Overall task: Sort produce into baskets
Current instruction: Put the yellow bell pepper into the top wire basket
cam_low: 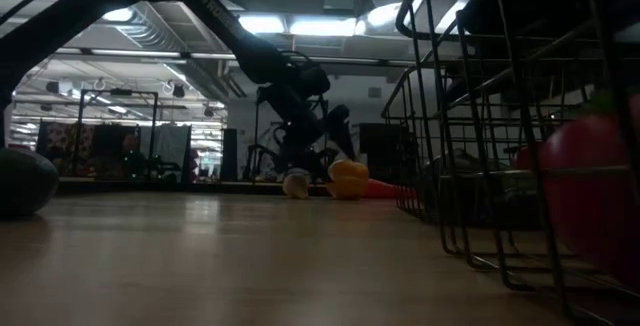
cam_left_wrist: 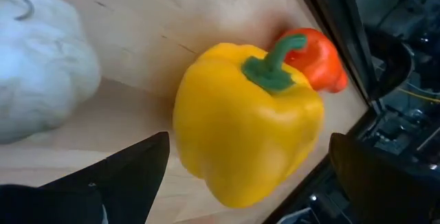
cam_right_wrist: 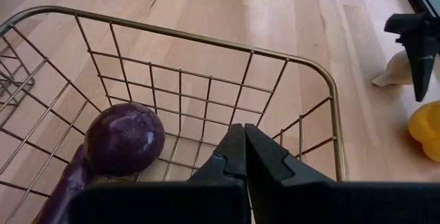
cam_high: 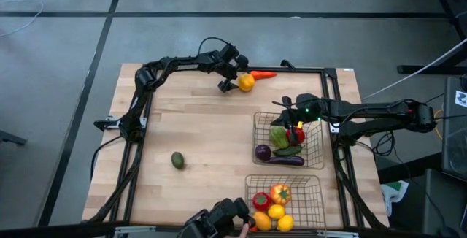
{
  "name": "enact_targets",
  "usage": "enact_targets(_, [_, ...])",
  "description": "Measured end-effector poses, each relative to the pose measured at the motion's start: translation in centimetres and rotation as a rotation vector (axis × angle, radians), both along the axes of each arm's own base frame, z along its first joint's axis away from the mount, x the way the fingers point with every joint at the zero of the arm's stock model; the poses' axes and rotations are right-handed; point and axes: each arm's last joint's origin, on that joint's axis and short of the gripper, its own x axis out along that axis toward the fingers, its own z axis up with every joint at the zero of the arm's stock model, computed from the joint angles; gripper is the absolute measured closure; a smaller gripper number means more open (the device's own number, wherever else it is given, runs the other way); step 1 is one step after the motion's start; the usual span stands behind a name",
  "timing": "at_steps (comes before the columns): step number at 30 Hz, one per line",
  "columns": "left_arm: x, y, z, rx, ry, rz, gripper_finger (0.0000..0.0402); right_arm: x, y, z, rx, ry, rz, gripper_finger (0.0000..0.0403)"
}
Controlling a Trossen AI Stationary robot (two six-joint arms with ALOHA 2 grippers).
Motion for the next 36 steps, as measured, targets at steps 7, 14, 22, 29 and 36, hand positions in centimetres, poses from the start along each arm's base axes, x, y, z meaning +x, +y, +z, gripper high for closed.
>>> enact_targets(7, [-0.35, -0.01, -0.22, -0.025, 0.03, 0.007, 0.0009, -0.01, 0.0, -0.01, 0.0, 0.002, 0.0, 0.0402])
enact_targets(14, [-0.69, -0.17, -0.28, -0.049, 0.051, -0.03, 0.0009, -0.05, 0.01, -0.07, 0.002, 0.009, 0.0, 0.0402])
enact_targets(22, [-0.72, -0.36, -0.3, -0.074, 0.03, -0.099, 0.0009, -0.05, 0.01, -0.07, 0.002, 0.009, 0.0, 0.0402])
enact_targets(29, [-0.76, -0.55, -0.33, -0.101, 0.021, -0.132, 0.0009, -0.05, 0.02, -0.07, 0.002, 0.009, 0.0, 0.0402])
enact_targets(36, [-0.35, -0.24, 0.04, -0.02, -0.026, -0.174, 0.0009, -0.05, 0.01, -0.08, 0.002, 0.009, 0.0, 0.0402])
